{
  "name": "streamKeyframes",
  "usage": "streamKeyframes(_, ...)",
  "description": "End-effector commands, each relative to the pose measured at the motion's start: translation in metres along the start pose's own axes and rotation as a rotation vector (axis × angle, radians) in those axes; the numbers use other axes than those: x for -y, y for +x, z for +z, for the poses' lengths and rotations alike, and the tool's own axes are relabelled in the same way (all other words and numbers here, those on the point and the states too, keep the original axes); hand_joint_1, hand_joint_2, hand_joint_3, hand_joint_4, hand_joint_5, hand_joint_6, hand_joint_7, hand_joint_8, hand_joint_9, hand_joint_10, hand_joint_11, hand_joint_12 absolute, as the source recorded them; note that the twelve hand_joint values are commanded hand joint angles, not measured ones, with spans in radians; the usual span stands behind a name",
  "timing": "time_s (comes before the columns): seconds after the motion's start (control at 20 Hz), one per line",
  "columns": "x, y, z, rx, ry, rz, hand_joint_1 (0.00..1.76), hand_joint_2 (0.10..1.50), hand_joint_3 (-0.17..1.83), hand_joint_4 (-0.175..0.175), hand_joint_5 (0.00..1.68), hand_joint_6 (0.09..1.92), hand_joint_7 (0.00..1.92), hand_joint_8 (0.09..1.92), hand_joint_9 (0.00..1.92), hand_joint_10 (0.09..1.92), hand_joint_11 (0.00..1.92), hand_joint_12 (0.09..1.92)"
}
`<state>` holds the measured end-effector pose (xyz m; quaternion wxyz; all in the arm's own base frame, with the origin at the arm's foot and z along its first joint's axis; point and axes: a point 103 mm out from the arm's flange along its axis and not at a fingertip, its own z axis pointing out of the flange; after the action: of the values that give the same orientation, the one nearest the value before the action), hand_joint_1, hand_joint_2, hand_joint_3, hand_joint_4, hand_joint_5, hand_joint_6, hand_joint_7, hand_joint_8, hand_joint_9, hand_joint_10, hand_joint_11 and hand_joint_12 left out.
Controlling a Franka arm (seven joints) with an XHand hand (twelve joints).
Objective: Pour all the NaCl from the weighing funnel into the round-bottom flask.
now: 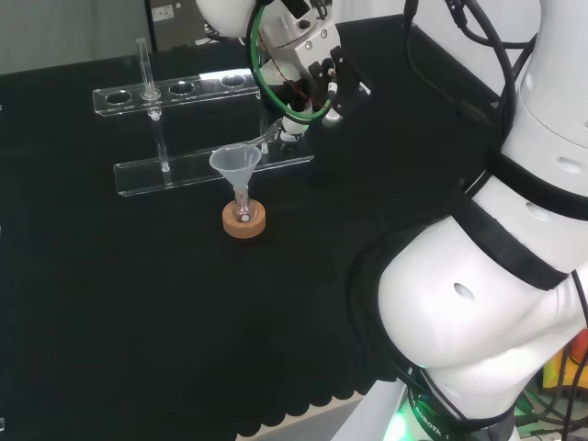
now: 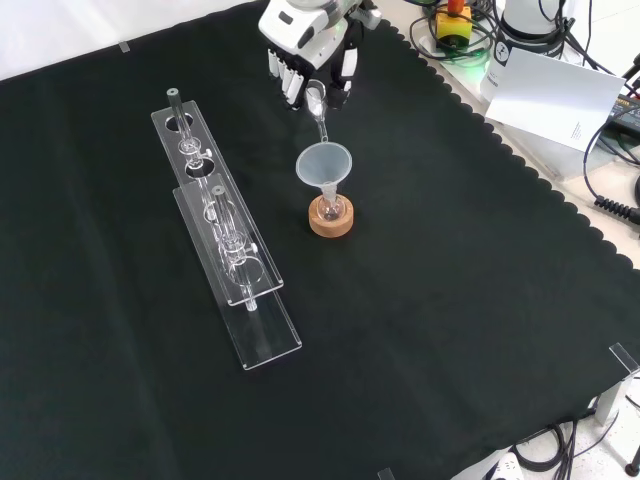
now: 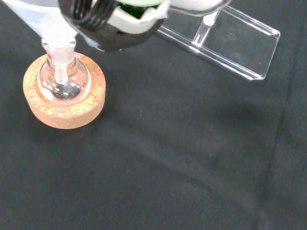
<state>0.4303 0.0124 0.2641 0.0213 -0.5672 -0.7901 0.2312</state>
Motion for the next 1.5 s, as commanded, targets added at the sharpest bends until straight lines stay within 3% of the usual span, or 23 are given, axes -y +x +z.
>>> streamKeyframes(0.05,0.0,0.005,-0.003,0.028,0.012,-0.006,1.28,0.91,0.27,-0.175,1.11,0.81,1.16,0.79,1.37,0.4,1.27,0.73)
streamKeyframes(0.7,-0.003,0.016,-0.008,0.143,0.039,-0.005,1.28,0.91,0.27,-0.175,1.11,0.81,1.16,0.79,1.38,0.39,1.27,0.73)
streamKeyframes(1.5,-0.009,0.018,-0.016,0.207,0.076,-0.001,1.28,0.91,0.27,-0.175,1.11,0.81,1.16,0.8,1.38,0.39,1.28,0.72)
